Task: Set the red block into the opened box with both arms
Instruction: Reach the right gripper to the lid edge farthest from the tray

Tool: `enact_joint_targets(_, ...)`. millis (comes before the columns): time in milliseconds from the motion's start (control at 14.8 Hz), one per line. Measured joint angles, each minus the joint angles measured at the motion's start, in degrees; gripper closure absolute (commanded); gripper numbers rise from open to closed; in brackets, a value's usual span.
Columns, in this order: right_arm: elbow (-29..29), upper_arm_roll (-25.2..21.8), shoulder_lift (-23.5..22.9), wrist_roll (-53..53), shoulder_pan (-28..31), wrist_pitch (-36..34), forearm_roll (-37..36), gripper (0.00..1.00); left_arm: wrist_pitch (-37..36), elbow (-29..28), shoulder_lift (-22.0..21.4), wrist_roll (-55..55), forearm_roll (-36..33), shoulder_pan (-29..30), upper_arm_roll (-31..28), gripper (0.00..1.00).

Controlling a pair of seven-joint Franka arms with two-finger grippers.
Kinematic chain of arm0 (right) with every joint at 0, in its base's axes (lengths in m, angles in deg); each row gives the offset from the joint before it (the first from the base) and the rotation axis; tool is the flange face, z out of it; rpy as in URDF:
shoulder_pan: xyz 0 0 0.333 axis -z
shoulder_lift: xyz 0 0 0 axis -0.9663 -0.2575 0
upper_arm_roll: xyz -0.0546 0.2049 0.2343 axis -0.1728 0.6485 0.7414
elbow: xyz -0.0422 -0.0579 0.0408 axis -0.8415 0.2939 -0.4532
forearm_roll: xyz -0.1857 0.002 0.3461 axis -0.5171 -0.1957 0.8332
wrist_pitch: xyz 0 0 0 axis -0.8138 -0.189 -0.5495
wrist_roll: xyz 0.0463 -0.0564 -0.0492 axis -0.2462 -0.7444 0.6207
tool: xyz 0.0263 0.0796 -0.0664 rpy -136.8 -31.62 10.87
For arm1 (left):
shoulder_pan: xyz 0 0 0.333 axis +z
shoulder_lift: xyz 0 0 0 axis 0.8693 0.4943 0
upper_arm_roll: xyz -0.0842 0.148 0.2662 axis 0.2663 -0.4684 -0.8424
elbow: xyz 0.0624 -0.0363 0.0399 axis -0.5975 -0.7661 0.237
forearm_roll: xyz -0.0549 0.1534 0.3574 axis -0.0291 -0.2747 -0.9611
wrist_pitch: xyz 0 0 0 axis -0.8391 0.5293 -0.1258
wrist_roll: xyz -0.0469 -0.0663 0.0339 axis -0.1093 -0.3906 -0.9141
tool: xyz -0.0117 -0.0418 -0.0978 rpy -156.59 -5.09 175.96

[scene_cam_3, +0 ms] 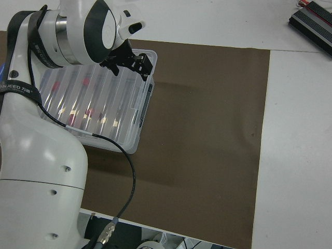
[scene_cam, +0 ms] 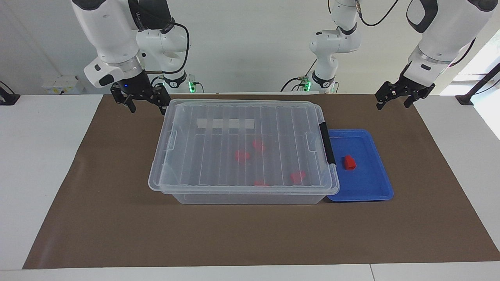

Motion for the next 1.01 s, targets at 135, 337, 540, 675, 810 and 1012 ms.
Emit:
enact_joint_targets(135,-1.6,0.2,-0.9,-0.1,0.0,1.3,0.0,0.00,0.0,0.0,0.0,0.0,0.0,0.0,0.0,0.00)
enact_joint_targets(337,-5.5,0.1,-1.5,-0.1,0.1,4.9,-0.1,0.00,0.0,0.0,0.0,0.0,0.0,0.0,0.0,0.00)
enact_joint_targets(540,-10.8,0.1,-1.6,0.0,0.1,9.7,-0.2,0.00,0.0,0.0,0.0,0.0,0.0,0.0,0.0,0.00)
enact_joint_targets(675,-12.4,-0.2,-1.5,0.7,0.1,10.5,-0.4,0.00,0.0,0.0,0.0,0.0,0.0,0.0,0.0,0.00)
enact_joint_targets(810,-13.7,-0.8,-1.5,1.6,0.1,11.3,-0.4,0.00,0.0,0.0,0.0,0.0,0.0,0.0,0.0,0.00)
enact_joint_targets(1012,-15.3,-2.3,-1.4,4.4,0.2,11.8,-0.4,0.00,0.0,0.0,0.0,0.0,0.0,0.0,0.0,0.00)
